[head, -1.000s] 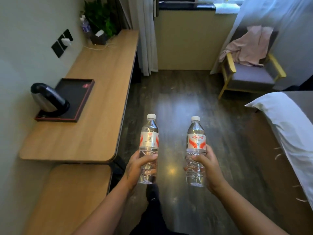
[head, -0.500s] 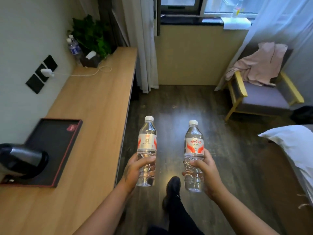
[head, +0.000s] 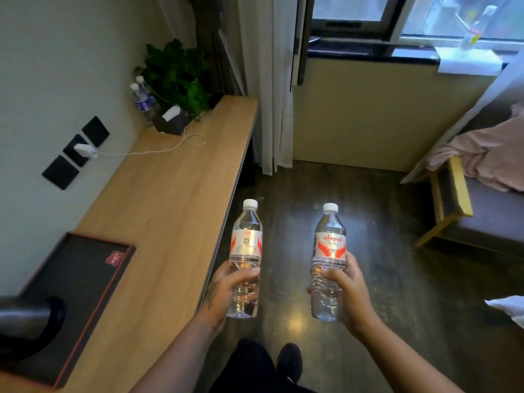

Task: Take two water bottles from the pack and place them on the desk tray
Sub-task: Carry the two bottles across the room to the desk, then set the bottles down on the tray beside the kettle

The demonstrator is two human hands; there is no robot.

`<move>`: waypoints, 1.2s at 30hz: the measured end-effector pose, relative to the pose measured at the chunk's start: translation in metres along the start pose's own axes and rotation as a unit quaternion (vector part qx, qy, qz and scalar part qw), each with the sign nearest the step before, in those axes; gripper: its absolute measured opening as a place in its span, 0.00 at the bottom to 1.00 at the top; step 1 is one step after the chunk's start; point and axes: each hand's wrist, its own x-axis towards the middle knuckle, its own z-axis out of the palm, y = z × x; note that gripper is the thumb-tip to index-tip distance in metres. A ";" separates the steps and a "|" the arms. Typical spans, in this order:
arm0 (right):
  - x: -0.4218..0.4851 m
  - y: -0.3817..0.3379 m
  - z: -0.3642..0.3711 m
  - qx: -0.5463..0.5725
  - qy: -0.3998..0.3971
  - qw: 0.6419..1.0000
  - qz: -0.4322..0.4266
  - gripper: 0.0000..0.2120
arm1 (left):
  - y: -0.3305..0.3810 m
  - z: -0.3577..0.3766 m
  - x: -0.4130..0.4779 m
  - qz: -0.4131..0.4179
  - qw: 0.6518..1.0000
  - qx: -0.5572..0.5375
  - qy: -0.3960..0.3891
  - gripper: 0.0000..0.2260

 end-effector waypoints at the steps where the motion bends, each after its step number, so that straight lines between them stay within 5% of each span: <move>1: 0.012 -0.006 0.003 -0.001 -0.001 1.000 0.000 0.29 | 0.006 0.001 0.010 0.002 1.000 -0.006 -0.001 0.32; 5: 0.059 -0.026 0.023 -0.026 -0.019 0.999 -0.006 0.28 | 0.031 -0.004 0.049 0.007 1.000 -0.019 -0.005 0.26; 10: 0.105 -0.040 0.072 -0.057 -0.055 0.997 -0.008 0.32 | 0.061 -0.035 0.077 0.025 0.998 -0.059 0.021 0.34; 19: 0.159 -0.035 0.216 -0.113 -0.259 0.959 0.014 0.26 | 0.078 -0.129 0.057 0.079 0.965 -0.184 0.172 0.28; 25: 0.168 -0.027 0.301 -0.154 -0.395 0.905 0.036 0.20 | 0.070 -0.169 0.012 0.131 0.910 -0.242 0.312 0.22; 32: 0.167 -0.023 0.364 -0.191 -0.536 0.816 0.104 0.30 | 0.049 -0.159 -0.030 0.159 0.814 -0.299 0.473 0.12; 36: 0.176 -0.021 0.374 -0.204 -0.593 0.770 0.121 0.28 | 0.044 -0.138 -0.030 0.169 0.761 -0.336 0.529 0.11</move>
